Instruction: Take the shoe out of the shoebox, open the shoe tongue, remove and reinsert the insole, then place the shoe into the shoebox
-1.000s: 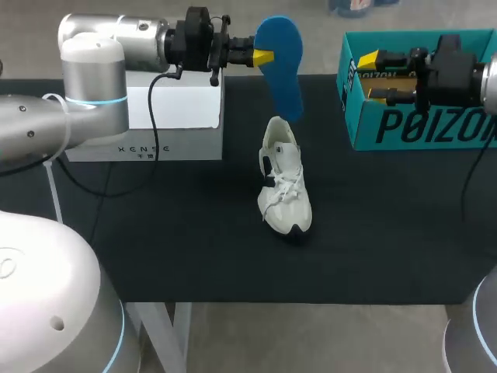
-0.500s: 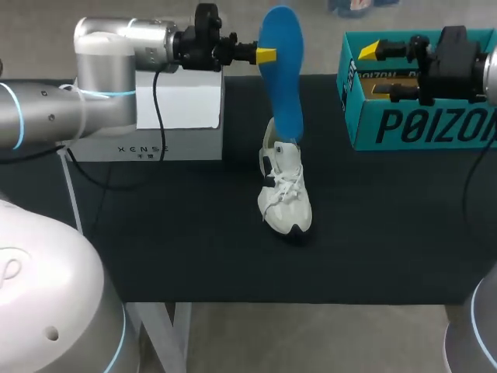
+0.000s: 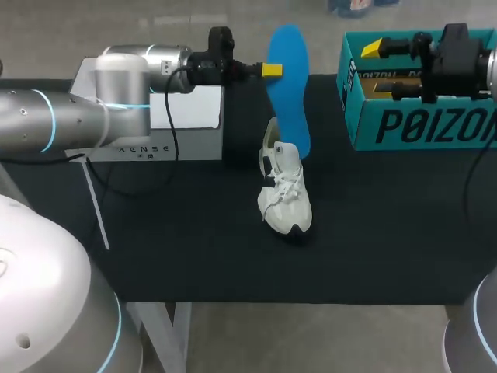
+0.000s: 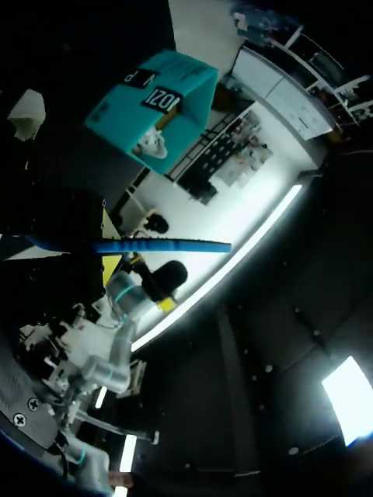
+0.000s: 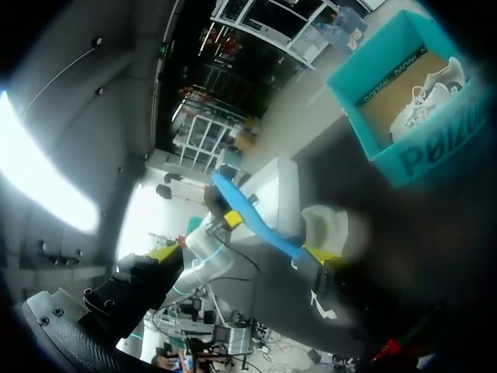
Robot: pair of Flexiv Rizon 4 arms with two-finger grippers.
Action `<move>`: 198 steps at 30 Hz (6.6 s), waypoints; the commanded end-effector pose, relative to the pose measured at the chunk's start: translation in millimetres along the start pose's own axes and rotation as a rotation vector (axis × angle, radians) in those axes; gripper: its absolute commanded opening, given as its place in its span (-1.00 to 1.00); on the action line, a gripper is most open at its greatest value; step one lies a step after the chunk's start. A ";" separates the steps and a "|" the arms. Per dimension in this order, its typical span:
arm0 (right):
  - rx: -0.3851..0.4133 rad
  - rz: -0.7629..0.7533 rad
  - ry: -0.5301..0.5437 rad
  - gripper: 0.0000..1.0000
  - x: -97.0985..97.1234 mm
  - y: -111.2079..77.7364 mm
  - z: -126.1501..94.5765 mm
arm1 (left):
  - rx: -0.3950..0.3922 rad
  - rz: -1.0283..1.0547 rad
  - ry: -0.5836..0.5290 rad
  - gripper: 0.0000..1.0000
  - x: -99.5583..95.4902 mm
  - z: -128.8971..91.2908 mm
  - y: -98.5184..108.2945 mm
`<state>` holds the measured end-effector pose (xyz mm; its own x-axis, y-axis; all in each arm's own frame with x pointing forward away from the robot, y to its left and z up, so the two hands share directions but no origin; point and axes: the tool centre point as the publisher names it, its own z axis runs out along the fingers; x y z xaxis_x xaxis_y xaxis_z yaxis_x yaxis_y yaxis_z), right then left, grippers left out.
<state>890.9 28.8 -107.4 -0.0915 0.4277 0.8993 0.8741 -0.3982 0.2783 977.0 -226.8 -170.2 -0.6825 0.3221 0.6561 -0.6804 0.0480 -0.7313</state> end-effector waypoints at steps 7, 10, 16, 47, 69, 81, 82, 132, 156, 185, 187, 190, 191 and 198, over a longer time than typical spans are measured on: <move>-0.002 -0.006 0.057 1.00 -6.2 -5.6 4.5 | 0.021 -0.751 0.134 -1.00 -3.3 -1.7 -6.9; 0.015 -0.071 0.040 1.00 0.7 -5.9 5.7 | 0.021 -0.751 0.134 -1.00 -3.3 -1.7 -6.9; 0.029 -0.110 -0.063 1.00 25.6 5.0 -1.1 | 0.055 -0.844 0.034 -1.00 0.7 0.6 -12.8; 0.058 -0.163 -0.402 1.00 70.3 18.1 21.7 | 0.032 -0.936 -0.146 -1.00 19.3 18.4 -23.8; 0.178 -0.277 -0.903 1.00 109.9 9.3 44.7 | 0.091 -0.954 -0.192 -1.00 16.9 17.3 -45.9; 0.288 -0.273 -1.006 1.00 122.6 7.4 69.6 | 0.072 -0.964 -0.181 -1.00 13.8 29.0 -42.9; 0.291 -0.271 -1.011 1.00 122.0 6.7 70.6 | 0.077 -0.953 -0.188 -1.00 14.1 29.5 -43.2; 0.398 -0.319 -1.000 1.00 102.5 11.9 74.7 | 0.113 -0.975 -0.232 -1.00 24.2 21.3 -40.5; 0.320 -0.200 -0.352 1.00 108.6 26.9 45.9 | 0.131 -0.980 -0.217 -1.00 21.6 6.2 -38.7; 0.391 0.049 -0.112 1.00 59.4 51.0 10.7 | 0.114 -0.955 -0.212 -1.00 25.9 -8.3 -47.0; 0.392 0.049 -0.114 1.00 58.1 49.9 11.5 | 0.114 -0.859 -0.214 -1.00 26.7 -8.9 -47.2; 0.393 0.058 -0.129 1.00 53.7 48.6 11.7 | 0.113 -0.649 -0.262 -1.00 29.8 -9.6 -47.6; 0.393 0.063 -0.132 1.00 52.7 48.3 11.3 | 0.113 -0.649 -0.262 -1.00 29.8 -9.6 -47.6; 0.397 0.112 -0.089 1.00 53.5 49.1 6.2 | 0.113 -0.649 -0.262 -1.00 29.8 -9.6 -47.6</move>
<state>931.5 39.8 -43.9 0.0373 0.4968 0.8671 0.9939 -0.1088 0.0196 996.3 -210.3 -118.6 -0.1618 0.0268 0.9865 -0.9847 0.0614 -0.1632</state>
